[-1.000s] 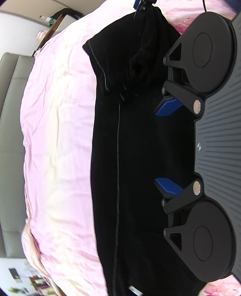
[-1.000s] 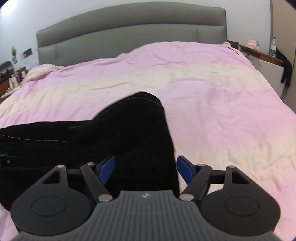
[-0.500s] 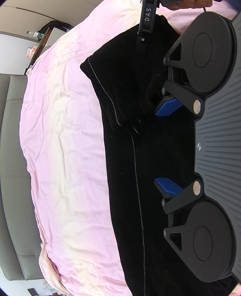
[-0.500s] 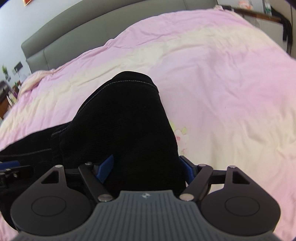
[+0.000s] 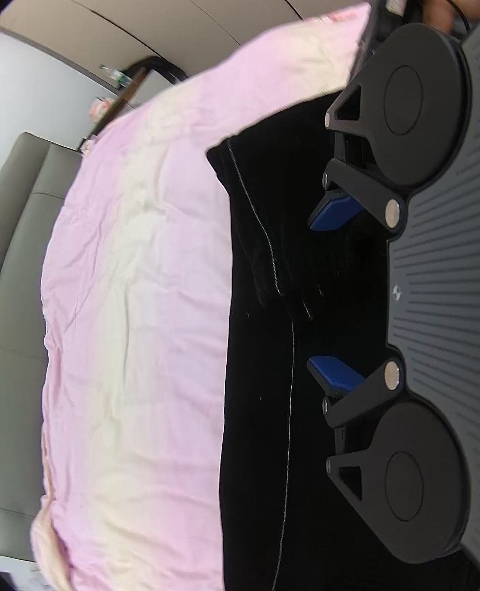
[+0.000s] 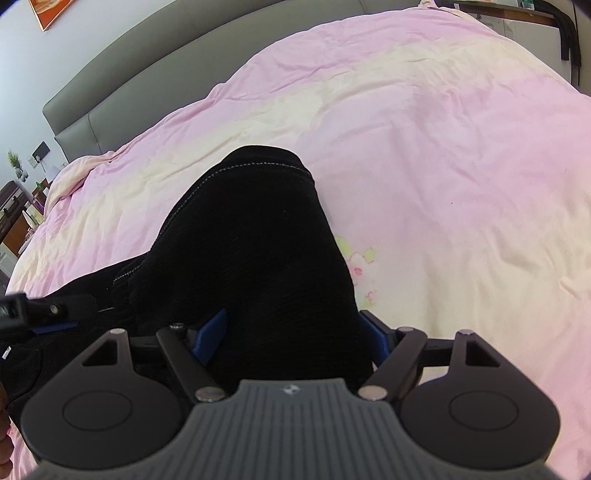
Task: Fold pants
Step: 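Lower the leg end onto the pants while the left gripper grasps the waistband edge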
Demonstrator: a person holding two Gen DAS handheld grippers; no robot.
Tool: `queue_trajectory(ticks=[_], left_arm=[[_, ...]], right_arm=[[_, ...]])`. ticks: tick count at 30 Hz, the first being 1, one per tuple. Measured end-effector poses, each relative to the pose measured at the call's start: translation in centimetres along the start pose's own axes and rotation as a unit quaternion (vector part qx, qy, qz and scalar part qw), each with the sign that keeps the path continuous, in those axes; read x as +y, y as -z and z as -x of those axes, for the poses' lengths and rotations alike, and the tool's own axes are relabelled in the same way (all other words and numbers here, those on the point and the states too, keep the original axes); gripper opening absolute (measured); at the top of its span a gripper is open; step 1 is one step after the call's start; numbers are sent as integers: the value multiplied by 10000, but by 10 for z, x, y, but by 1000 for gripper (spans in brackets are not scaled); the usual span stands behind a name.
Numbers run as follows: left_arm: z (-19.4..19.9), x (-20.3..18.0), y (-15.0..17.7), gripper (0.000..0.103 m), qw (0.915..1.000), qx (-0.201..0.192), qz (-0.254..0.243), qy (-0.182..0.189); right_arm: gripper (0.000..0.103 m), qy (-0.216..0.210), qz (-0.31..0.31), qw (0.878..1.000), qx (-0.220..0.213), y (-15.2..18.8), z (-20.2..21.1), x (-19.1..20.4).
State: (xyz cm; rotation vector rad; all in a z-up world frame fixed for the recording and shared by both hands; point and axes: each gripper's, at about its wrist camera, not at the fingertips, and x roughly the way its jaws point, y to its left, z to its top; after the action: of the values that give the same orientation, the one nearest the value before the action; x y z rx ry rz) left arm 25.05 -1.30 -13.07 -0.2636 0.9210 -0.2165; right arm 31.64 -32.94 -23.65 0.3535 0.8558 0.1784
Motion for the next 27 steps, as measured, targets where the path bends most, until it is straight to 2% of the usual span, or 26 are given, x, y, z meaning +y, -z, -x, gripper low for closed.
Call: queue_trajectory(ticks=[6,8,10,11,12,13,16,18,21,23,25,27], left_arm=[[-30,5,-9,91,9985,218,391,308],[-48,8,-12,91,9955,470,574,582],[-60,10,-11,86,9915,629,721,880],[-61,9,-11,73,9918,550,720,900],[-59,8,-10,50,9938,389,678,788],[-56,9,-10,38,9952,226,677,672],[-45,20,-11,29,9891,-166,1045,1023],[-35,23,-14,17,9893,-431,980,994],[-30,28,-14,17,9910,-512,998,732],[-44,27,-13,18,9938,-158,897,635],[-57,18,-7,22,9976,90,531,437],[-59,6,2,31,9999,-2,56,149]], right_arm=[[75,1,54,10000,-3,1,1,1],[75,-3,56,10000,-4,1,1,1],[75,0,56,10000,-4,1,1,1],[75,-1,60,10000,-4,1,0,1],[75,-4,59,10000,-4,1,0,1],[75,-9,51,10000,-5,1,0,1],[75,-84,9,9999,-56,0,1,0],[75,-144,26,9998,-137,0,3,1],[74,-226,101,9995,-184,0,5,5],[74,-200,212,9994,-163,1,4,9],[75,-86,441,9990,-73,3,1,15],[76,-25,652,9979,-32,6,-1,20]])
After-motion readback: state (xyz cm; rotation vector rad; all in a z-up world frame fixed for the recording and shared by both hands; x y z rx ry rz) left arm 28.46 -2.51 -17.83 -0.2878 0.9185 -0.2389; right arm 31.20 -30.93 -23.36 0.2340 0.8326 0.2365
